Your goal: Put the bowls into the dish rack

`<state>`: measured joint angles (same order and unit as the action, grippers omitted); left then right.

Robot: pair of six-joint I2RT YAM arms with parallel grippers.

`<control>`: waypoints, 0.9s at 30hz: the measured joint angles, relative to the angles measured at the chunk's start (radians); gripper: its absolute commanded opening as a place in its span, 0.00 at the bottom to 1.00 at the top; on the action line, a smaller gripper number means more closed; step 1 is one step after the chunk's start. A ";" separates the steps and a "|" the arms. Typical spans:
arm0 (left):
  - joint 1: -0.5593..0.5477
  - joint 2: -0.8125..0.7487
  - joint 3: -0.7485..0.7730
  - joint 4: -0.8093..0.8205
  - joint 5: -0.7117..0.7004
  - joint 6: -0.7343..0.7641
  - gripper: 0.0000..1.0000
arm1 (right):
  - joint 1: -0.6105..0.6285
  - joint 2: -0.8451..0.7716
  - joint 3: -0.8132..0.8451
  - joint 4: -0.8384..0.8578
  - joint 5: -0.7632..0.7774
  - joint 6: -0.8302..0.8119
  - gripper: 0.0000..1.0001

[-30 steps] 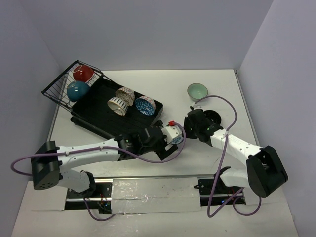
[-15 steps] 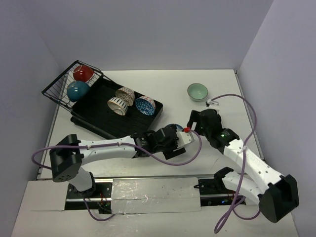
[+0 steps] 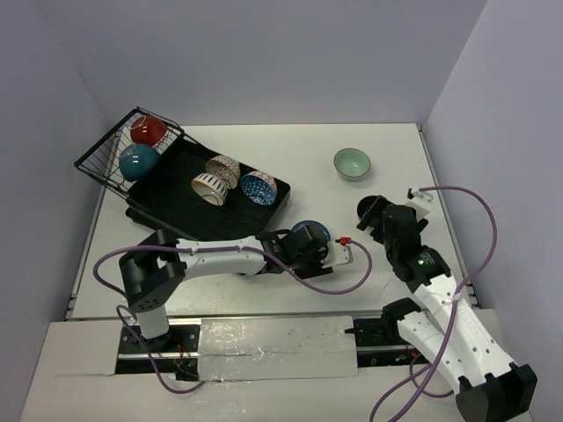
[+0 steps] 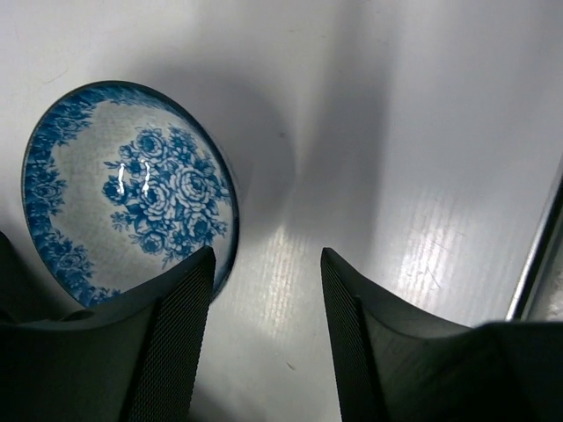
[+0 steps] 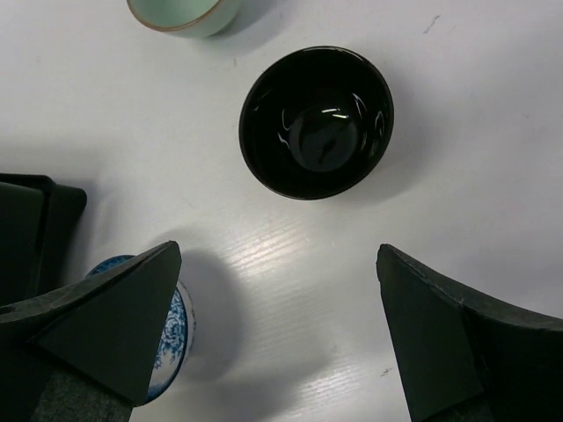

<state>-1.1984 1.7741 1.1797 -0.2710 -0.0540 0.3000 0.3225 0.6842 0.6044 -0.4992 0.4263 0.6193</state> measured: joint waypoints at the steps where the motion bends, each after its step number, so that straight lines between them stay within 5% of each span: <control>1: 0.008 0.006 0.007 0.000 0.005 0.004 0.56 | -0.001 -0.007 -0.007 -0.002 0.000 0.001 1.00; 27: 0.068 0.135 0.128 -0.097 0.130 0.054 0.34 | -0.010 -0.029 -0.051 0.010 -0.005 0.001 1.00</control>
<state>-1.1309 1.9087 1.3075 -0.3676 0.0761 0.3538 0.3130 0.6552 0.5529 -0.4896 0.4217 0.6201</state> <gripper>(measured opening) 0.355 0.999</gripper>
